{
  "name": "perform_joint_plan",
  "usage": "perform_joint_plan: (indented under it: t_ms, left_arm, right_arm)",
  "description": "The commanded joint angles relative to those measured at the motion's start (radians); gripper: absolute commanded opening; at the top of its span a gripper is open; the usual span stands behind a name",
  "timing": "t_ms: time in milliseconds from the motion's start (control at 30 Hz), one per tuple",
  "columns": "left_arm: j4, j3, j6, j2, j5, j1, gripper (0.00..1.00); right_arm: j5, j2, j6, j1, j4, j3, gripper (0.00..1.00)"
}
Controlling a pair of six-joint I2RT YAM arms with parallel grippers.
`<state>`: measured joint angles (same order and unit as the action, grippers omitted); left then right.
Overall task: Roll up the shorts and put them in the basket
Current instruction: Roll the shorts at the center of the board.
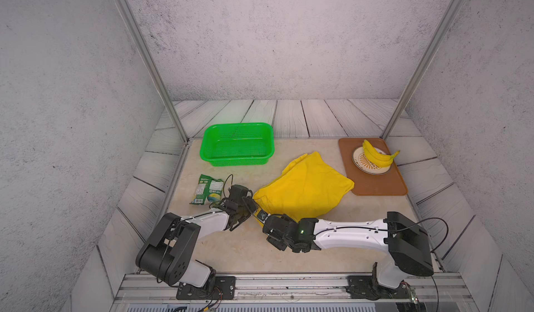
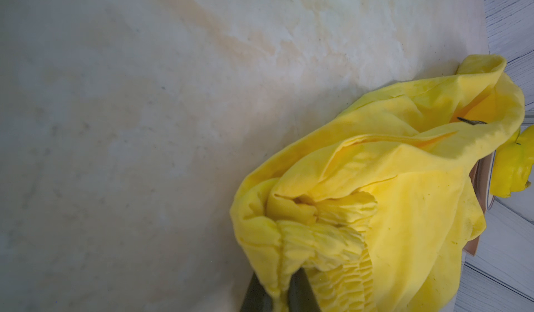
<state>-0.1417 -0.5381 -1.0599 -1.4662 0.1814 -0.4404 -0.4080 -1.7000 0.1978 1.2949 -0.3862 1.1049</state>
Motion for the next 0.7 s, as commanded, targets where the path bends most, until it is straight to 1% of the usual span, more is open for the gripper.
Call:
perform_joint_plan:
  t_ms: [0, 133, 267, 567, 667]
  left_arm:
    - [0.059, 0.011, -0.02, 0.004, 0.01, 0.005, 0.0]
    - [0.059, 0.01, -0.03, 0.004, 0.015, 0.003, 0.0]
    - [0.059, 0.009, -0.038, 0.006, 0.023, 0.005, 0.0]
    - [0.049, 0.015, -0.058, 0.012, 0.035, 0.006, 0.0]
    - [0.041, 0.019, -0.068, 0.013, 0.044, 0.006, 0.0]
  right_arm:
    - [-0.094, -0.042, -0.082, 0.024, 0.016, 0.047, 0.7]
    - [-0.113, -0.109, -0.104, 0.036, 0.012, 0.084, 0.7]
    - [-0.094, -0.167, -0.106, 0.036, 0.005, 0.113, 0.7]
    - [-0.193, -0.284, -0.094, 0.035, 0.008, 0.14, 0.7]
    - [-0.225, -0.315, -0.085, 0.034, 0.002, 0.143, 0.68]
